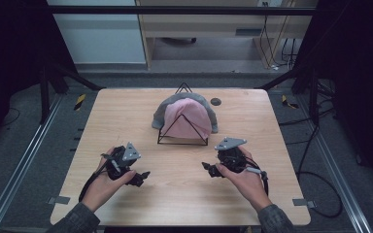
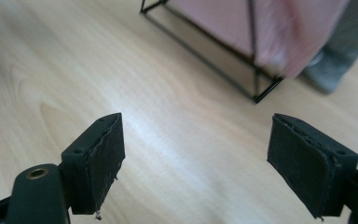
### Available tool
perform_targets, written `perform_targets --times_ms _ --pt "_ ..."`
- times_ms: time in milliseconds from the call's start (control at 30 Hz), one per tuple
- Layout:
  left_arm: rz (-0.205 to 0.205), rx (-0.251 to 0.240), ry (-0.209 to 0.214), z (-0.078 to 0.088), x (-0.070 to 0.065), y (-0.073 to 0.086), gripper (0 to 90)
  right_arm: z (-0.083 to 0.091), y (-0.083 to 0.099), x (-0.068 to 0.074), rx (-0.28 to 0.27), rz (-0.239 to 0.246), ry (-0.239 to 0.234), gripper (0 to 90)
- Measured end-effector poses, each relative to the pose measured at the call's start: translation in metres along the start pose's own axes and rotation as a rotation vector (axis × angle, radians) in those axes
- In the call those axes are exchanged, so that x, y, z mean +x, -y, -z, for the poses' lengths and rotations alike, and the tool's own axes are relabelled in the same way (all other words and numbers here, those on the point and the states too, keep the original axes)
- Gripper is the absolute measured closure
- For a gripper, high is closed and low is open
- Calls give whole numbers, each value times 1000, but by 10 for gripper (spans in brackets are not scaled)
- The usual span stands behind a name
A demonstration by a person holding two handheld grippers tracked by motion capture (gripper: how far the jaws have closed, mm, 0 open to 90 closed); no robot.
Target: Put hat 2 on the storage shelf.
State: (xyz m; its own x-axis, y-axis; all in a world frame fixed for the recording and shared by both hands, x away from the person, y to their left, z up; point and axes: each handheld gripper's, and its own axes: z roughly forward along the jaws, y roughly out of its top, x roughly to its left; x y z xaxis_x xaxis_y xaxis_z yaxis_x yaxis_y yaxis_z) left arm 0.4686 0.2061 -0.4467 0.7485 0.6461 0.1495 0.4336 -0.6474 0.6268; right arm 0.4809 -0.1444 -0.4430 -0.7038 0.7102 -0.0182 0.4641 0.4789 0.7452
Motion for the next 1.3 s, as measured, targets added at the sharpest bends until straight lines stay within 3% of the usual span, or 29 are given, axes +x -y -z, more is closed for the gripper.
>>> perform_targets --times_ms 200,333,467,667,833,933,1067,1167,1300 --pt "32 34 24 -13 2 17 55 -18 11 9 46 -3 -45 173" --pt "76 52 37 -23 7 27 55 -28 15 10 33 -44 -74 156" --pt "96 61 46 -28 12 32 49 -38 19 9 21 -86 -62 144" --pt "133 73 62 -35 14 36 41 -46 23 8 31 -97 -59 135" --pt "147 72 57 -36 16 37 25 -52 27 10 62 -90 -47 125" --pt "130 68 62 -37 17 39 7 -56 29 11 79 -88 -36 106" --pt "122 41 71 -36 19 43 0 -58 31 14 68 -71 -9 83" --pt "122 37 73 -36 19 44 0 -60 35 18 45 -27 24 44" --pt "126 40 70 -36 19 44 0 -61 38 21 28 -32 26 36"
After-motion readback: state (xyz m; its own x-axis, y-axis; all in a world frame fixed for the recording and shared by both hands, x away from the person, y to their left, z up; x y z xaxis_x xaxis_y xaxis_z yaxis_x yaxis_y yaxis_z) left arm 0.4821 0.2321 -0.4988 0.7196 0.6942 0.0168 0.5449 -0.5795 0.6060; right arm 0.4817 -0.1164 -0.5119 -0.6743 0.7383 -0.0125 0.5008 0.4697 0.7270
